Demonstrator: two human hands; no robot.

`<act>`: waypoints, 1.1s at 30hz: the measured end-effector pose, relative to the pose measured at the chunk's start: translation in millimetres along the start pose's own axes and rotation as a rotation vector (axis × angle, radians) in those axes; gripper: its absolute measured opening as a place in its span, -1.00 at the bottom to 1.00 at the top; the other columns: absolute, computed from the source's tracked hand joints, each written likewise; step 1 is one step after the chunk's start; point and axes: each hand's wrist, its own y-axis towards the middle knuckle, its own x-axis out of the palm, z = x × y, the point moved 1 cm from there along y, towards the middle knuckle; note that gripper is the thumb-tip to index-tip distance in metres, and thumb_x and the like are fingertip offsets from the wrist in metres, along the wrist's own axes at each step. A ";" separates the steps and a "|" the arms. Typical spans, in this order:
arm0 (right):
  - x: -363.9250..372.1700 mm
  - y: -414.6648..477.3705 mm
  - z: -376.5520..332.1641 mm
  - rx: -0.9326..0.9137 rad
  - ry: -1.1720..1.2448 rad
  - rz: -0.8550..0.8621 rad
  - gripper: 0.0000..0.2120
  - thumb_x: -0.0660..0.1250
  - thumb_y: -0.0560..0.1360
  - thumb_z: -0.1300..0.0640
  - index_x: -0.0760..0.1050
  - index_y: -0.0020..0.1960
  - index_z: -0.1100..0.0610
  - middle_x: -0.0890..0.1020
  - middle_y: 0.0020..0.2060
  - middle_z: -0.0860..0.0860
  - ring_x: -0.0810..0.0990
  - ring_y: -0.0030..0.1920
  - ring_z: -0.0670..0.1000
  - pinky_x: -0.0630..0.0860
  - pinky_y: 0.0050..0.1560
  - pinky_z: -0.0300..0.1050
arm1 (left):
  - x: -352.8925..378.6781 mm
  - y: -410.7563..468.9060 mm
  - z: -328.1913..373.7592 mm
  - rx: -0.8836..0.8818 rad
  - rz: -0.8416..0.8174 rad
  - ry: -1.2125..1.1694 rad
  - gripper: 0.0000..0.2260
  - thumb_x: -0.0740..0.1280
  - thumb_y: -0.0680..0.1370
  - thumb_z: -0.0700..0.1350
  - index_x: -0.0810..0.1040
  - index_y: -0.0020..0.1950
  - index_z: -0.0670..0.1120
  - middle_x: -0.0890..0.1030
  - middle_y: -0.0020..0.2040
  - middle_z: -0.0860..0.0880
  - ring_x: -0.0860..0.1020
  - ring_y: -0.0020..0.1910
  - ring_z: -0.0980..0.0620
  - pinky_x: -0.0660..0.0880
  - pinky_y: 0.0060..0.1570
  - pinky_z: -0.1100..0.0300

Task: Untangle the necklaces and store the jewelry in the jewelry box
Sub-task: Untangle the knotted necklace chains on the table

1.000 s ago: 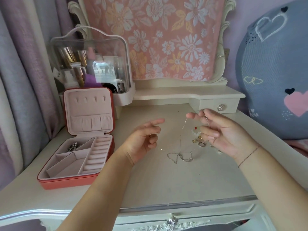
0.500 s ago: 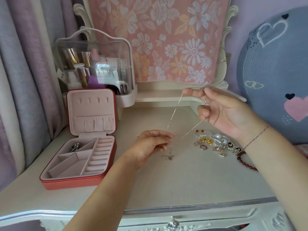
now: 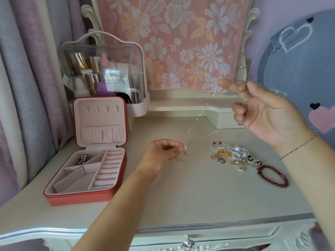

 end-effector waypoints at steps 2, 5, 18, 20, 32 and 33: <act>-3.1 -2.0 -1.5 -0.006 0.018 0.006 -0.80 0.15 0.51 0.06 0.51 -0.22 0.03 0.62 0.20 0.02 0.46 -0.44 -0.13 0.42 -0.43 -0.33 | 0.0 0.5 1.1 0.005 0.000 -0.048 -0.95 0.43 0.49 -0.27 0.65 -0.16 -0.15 0.61 -0.36 -0.03 0.52 -0.43 0.12 0.40 -0.47 0.42; -8.2 -4.6 -4.5 -0.011 0.043 0.016 -0.73 0.12 0.56 0.07 0.52 -0.23 0.01 0.60 0.23 0.01 0.45 -0.42 -0.14 0.41 -0.42 -0.35 | -1.4 1.2 1.0 0.021 -0.029 -0.103 -0.93 0.39 0.52 -0.22 0.65 -0.15 -0.16 0.65 -0.32 -0.03 0.57 -0.40 0.10 0.51 -0.32 0.34; -31.6 -29.2 7.2 0.073 0.046 0.092 -0.80 0.16 0.48 0.08 0.51 -0.24 0.03 0.58 0.26 0.04 0.40 -0.49 -0.15 0.39 -0.53 -0.36 | -4.9 -0.8 6.2 0.047 -0.152 -0.250 -0.88 0.33 0.43 0.01 0.60 -0.21 0.00 0.48 -0.33 0.07 0.41 -0.30 0.16 0.28 -0.15 0.22; -35.2 -36.1 21.9 0.132 0.019 0.073 -0.87 0.22 0.44 0.07 0.52 -0.22 0.05 0.58 0.26 0.07 0.43 -0.49 -0.13 0.41 -0.52 -0.34 | -5.6 0.3 6.3 0.052 -0.191 -0.301 -0.89 0.32 0.45 -0.01 0.58 -0.24 0.01 0.52 -0.31 0.06 0.45 -0.27 0.15 0.31 -0.10 0.20; -29.6 -57.6 107.5 0.378 -0.417 0.036 -0.85 0.32 0.47 0.20 0.54 -0.05 0.29 0.69 0.00 0.07 0.61 -0.22 -0.01 0.54 -0.14 -0.17 | -4.7 0.3 7.0 0.022 -0.273 -0.483 -0.90 0.31 0.48 -0.11 0.56 -0.17 -0.12 0.58 -0.25 -0.05 0.51 -0.35 0.07 0.48 -0.34 0.28; -29.7 -57.0 110.6 0.373 -0.455 0.039 -0.90 0.31 0.50 0.24 0.55 -0.06 0.28 0.69 -0.05 0.07 0.61 -0.21 -0.03 0.54 -0.13 -0.18 | -4.8 0.0 7.8 0.027 -0.279 -0.483 -0.89 0.30 0.48 -0.11 0.56 -0.17 -0.12 0.59 -0.24 -0.04 0.50 -0.36 0.08 0.47 -0.35 0.28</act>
